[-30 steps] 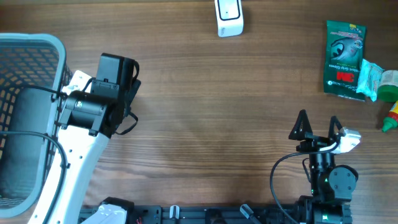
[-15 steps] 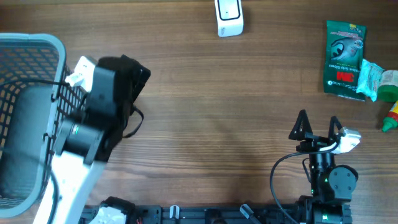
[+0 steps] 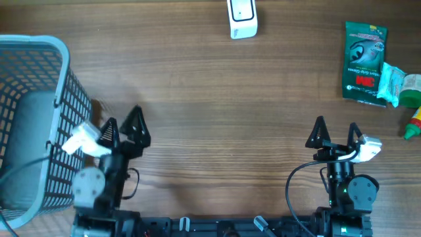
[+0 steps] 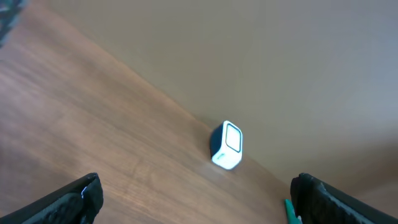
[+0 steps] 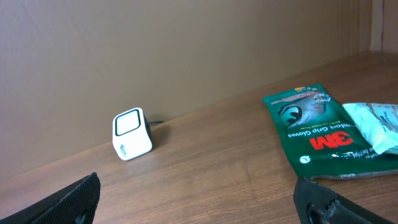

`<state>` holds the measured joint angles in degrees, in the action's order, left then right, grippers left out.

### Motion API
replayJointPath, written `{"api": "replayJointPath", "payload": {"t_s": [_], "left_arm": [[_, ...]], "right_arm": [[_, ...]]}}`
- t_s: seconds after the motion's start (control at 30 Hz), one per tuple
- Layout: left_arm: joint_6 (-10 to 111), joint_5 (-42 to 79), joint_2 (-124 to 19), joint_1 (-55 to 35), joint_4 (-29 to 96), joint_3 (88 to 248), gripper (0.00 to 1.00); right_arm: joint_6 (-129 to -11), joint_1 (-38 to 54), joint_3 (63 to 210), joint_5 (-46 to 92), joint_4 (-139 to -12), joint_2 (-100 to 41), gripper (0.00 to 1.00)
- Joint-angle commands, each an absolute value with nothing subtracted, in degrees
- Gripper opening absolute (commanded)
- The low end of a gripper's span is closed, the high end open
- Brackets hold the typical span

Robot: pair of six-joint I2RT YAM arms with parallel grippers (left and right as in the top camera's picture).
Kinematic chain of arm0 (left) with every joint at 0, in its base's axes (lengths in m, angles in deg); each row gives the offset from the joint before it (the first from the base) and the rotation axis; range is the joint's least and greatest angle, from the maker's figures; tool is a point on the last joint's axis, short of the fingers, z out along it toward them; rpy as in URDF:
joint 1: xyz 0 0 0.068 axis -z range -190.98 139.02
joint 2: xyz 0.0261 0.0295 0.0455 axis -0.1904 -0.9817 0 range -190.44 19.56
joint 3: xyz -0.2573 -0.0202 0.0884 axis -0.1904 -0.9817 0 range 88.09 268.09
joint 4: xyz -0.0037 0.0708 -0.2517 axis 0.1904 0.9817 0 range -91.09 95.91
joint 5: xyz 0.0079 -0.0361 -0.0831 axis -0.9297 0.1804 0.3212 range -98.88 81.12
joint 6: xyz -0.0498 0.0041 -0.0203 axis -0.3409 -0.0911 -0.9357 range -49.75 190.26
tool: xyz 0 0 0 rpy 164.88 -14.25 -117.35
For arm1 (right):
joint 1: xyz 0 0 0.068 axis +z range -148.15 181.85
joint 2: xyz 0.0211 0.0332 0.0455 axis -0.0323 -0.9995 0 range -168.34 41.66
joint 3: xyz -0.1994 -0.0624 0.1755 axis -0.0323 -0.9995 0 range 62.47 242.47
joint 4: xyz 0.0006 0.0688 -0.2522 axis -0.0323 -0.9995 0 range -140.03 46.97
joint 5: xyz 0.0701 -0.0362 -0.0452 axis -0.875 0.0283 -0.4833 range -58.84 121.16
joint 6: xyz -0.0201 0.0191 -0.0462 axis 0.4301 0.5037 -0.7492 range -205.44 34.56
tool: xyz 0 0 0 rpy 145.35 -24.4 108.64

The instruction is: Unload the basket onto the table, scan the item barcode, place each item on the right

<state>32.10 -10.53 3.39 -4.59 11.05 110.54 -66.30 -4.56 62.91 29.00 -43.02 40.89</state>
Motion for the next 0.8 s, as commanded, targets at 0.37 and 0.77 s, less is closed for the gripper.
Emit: {"api": "replayJointPath", "payload": {"t_s": [0.37,0.77], "left_arm": [[41.66,-6.77,19.39,-8.65,3.2,88.43,1.0],[49.59,-7.45,19.39,-9.31,3.34,88.43,1.0]], "right_arm": [[-67.37,-4.52,62.76,28.09,-42.91,41.39,1.0],[-67.35,-4.52,62.76,28.09,-42.91,41.39,1.0]]}}
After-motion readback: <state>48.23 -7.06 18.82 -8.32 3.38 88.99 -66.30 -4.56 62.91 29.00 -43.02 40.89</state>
